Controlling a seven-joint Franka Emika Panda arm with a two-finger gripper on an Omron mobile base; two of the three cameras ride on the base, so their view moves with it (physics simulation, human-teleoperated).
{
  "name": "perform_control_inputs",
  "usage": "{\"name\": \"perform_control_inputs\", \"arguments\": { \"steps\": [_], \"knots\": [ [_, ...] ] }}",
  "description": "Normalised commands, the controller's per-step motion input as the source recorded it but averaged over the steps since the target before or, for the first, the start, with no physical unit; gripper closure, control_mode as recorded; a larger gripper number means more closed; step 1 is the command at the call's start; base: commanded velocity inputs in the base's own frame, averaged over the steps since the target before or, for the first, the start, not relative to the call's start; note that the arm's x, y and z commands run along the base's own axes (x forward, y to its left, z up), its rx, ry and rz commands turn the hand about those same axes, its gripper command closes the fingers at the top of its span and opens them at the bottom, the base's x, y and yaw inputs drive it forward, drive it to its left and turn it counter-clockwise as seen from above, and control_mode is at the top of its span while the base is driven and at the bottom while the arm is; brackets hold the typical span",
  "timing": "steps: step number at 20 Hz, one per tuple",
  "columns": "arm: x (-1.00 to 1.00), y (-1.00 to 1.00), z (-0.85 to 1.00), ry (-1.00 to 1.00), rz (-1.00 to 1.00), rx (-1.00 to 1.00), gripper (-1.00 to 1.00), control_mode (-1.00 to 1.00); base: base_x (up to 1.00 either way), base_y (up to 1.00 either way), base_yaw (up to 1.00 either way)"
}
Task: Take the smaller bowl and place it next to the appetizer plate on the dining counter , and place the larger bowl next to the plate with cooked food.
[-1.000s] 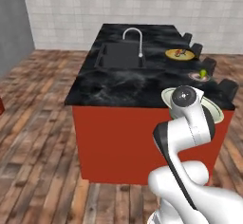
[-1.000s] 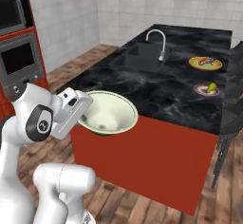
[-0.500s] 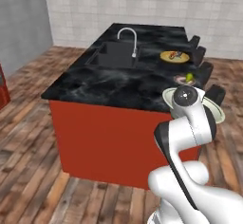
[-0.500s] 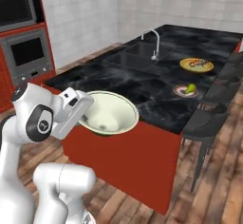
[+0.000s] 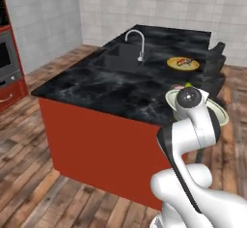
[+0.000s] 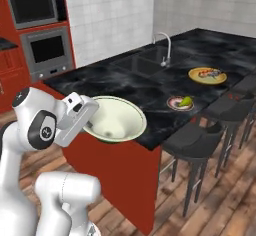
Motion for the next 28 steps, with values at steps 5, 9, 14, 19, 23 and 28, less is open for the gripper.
{"name": "perform_control_inputs", "arguments": {
  "steps": [5,9,14,19,23,28],
  "knots": [
    [0.00,0.00,0.00,0.00,0.00,0.00,1.00,1.00,0.00,-1.00,0.33],
    [0.00,0.00,0.00,0.00,0.00,0.00,1.00,1.00,0.00,-1.00,0.38],
    [0.00,0.00,0.00,0.00,0.00,0.00,1.00,1.00,0.00,-1.00,0.44],
    [0.00,0.00,0.00,0.00,0.00,0.00,1.00,1.00,0.00,-1.00,0.45],
    [0.00,0.00,0.00,0.00,0.00,0.00,1.00,1.00,0.01,-1.00,0.43],
    [0.00,0.00,0.00,0.00,0.00,0.00,1.00,1.00,0.01,-1.00,0.40]
  ]
}}
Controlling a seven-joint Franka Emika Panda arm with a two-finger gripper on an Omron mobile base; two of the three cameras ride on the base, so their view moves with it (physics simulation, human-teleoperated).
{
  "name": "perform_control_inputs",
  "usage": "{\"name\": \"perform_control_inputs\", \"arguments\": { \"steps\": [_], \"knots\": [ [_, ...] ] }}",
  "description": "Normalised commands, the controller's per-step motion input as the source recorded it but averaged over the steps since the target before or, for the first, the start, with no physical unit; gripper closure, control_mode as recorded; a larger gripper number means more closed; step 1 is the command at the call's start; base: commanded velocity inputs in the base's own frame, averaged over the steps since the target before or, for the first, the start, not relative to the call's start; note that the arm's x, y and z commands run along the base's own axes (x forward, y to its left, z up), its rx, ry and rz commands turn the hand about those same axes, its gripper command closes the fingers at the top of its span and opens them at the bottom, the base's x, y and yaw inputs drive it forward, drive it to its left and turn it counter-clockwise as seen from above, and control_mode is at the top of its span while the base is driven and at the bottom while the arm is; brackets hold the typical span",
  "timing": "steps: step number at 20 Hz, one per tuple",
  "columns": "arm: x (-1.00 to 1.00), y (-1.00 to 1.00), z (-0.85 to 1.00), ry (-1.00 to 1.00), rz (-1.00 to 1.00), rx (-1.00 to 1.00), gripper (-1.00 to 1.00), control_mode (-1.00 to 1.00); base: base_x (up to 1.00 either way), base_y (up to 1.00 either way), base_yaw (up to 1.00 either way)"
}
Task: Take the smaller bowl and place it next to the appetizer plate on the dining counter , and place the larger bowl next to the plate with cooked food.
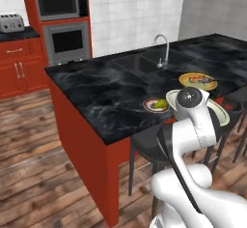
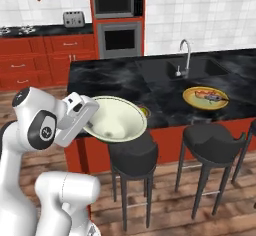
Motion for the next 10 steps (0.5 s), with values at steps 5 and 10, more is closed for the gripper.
{"name": "perform_control_inputs", "arguments": {
  "steps": [5,10],
  "knots": [
    [0.00,0.00,0.00,0.00,0.00,0.00,1.00,1.00,0.01,-1.00,0.38],
    [0.00,0.00,0.00,0.00,0.00,0.00,1.00,1.00,0.00,-1.00,0.36]
  ]
}}
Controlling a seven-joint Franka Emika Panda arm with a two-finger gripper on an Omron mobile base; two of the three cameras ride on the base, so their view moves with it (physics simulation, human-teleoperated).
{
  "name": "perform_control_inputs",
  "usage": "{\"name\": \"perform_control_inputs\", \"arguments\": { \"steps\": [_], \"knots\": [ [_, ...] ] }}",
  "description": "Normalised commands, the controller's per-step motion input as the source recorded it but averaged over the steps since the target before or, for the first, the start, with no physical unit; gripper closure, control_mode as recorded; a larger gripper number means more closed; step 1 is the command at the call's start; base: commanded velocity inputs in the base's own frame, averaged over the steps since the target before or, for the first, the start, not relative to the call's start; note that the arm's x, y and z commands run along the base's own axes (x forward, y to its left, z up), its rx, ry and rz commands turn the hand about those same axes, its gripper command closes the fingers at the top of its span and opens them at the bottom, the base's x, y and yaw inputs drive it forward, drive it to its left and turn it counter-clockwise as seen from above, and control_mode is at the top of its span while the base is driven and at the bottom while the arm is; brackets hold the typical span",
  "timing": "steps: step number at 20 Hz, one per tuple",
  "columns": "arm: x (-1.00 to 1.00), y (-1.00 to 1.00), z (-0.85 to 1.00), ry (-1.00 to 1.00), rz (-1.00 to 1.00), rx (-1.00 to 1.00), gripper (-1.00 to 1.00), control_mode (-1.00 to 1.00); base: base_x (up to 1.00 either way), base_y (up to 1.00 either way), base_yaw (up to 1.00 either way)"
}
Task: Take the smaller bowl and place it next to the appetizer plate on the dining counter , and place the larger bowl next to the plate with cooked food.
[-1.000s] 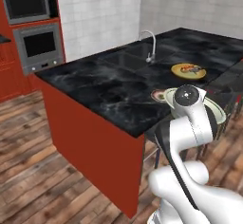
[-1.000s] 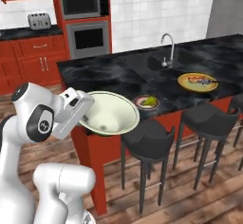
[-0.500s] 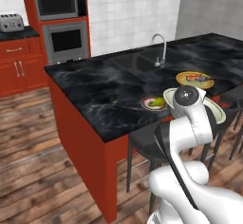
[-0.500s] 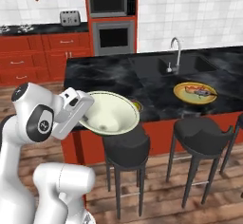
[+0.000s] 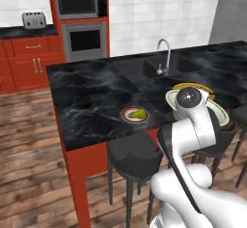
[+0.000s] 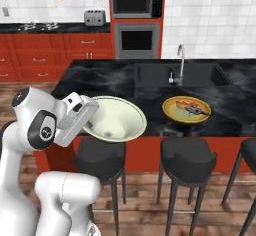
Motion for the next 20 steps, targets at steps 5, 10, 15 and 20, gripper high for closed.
{"name": "perform_control_inputs", "arguments": {
  "steps": [5,10,15,20],
  "knots": [
    [0.00,0.00,0.00,0.00,0.00,0.00,1.00,1.00,0.00,-1.00,0.39],
    [0.00,0.00,0.00,0.00,0.00,0.00,1.00,1.00,0.00,-1.00,0.40],
    [0.00,0.00,0.00,0.00,0.00,0.00,1.00,1.00,0.07,-1.00,0.37],
    [0.00,0.00,0.00,0.00,0.00,0.00,1.00,1.00,0.62,-0.91,0.23]
  ]
}}
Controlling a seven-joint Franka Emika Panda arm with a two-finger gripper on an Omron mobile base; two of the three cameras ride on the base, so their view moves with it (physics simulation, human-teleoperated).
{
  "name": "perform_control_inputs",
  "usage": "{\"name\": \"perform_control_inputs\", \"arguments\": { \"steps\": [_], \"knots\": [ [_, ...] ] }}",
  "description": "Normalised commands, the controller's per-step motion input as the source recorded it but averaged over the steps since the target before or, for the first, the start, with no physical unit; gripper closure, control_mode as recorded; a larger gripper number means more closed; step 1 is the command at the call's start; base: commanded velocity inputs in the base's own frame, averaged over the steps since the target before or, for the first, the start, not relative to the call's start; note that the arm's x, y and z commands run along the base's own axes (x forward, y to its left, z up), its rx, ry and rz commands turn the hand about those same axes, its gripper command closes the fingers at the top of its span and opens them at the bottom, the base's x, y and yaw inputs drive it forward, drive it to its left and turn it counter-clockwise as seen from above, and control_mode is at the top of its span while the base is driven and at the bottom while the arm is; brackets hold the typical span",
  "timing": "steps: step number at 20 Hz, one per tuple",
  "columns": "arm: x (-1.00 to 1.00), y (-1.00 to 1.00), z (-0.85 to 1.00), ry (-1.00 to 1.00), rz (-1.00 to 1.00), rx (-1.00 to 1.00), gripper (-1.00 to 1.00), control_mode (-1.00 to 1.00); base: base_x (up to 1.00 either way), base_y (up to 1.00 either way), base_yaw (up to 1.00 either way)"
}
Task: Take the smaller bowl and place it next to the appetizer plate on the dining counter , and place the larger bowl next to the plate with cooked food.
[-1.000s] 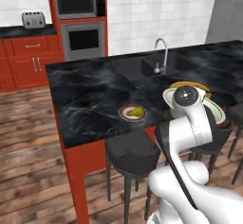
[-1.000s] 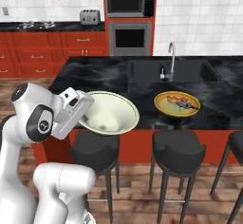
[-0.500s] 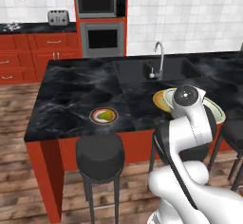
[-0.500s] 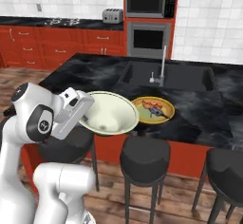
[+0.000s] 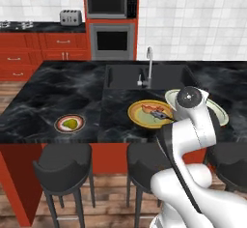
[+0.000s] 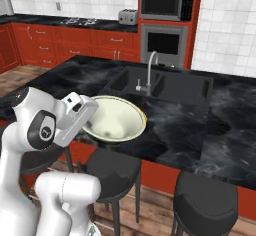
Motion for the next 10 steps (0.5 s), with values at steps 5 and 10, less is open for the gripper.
{"name": "perform_control_inputs", "arguments": {
  "steps": [5,10],
  "knots": [
    [0.83,-0.92,-0.27,0.00,0.15,0.12,1.00,-1.00,0.00,0.00,0.00],
    [0.99,-0.81,-0.42,0.06,0.16,0.08,1.00,-1.00,0.00,0.00,0.00]
  ]
}}
